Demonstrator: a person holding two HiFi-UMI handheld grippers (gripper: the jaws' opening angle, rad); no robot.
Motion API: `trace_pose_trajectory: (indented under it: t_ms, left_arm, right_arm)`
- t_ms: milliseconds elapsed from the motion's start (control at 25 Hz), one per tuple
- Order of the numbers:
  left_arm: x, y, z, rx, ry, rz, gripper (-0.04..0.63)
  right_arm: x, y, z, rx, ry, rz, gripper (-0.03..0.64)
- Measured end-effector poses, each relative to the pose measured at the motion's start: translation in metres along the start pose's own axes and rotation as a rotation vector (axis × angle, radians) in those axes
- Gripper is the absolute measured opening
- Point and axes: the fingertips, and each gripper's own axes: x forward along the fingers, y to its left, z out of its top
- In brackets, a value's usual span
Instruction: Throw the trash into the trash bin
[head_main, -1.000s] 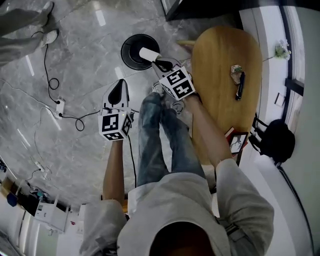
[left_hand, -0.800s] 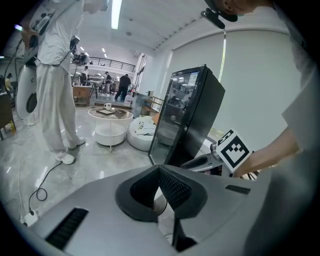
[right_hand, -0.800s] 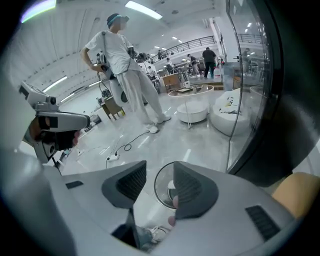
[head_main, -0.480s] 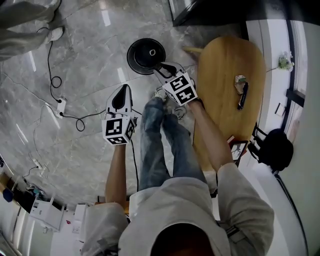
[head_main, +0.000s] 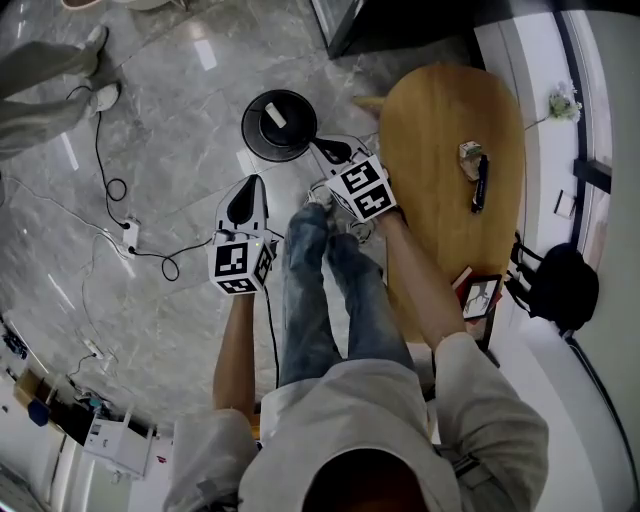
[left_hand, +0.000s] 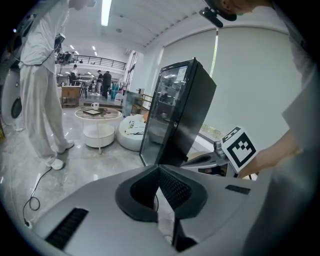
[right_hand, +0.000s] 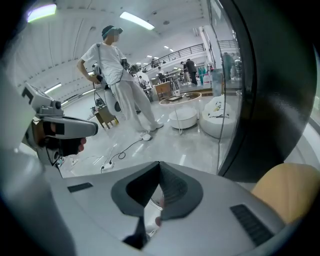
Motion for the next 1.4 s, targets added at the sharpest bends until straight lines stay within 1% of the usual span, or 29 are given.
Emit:
trace_pose_trajectory:
  t_ms: [160,320,400,560,760,920,1160,1400]
  left_arm:
    - [0.012,-0.009,0.007,0.021,0.018,-0.049,0.018]
    - [0.028,-0.031,0.011,0.06,0.045,-0.109,0.018]
    - [0.04,-0.049,0.015,0.089,0.054,-0.146,0.018]
    - [0.063,-0.098,0.016,0.146,0.084,-0.239,0.018]
    - [0.09,-0.17,0.015,0.23,0.114,-0.37,0.018]
    - [0.095,-0.224,0.008,0.297,0.135,-0.465,0.018]
    - [0.102,-0.295,-0.005,0.379,0.167,-0.583,0.018]
    - [0.103,-0.347,-0.022,0.429,0.196,-0.66,0.018]
  right_arm:
    - [-0.01,-0.013,-0.001,0.042,-0.006,-0.044,0.029]
    - [-0.031,-0.034,-0.013,0.106,-0.022,-0.099,0.029]
    - [-0.046,-0.051,-0.02,0.136,-0.033,-0.135,0.029]
    - [-0.088,-0.085,-0.047,0.219,-0.053,-0.222,0.029]
    - [-0.149,-0.126,-0.092,0.34,-0.088,-0.353,0.029]
    - [-0.199,-0.138,-0.131,0.423,-0.115,-0.449,0.029]
    - [-0.26,-0.155,-0.183,0.533,-0.149,-0.569,0.029]
    - [-0.305,-0.161,-0.228,0.616,-0.166,-0.649,0.029]
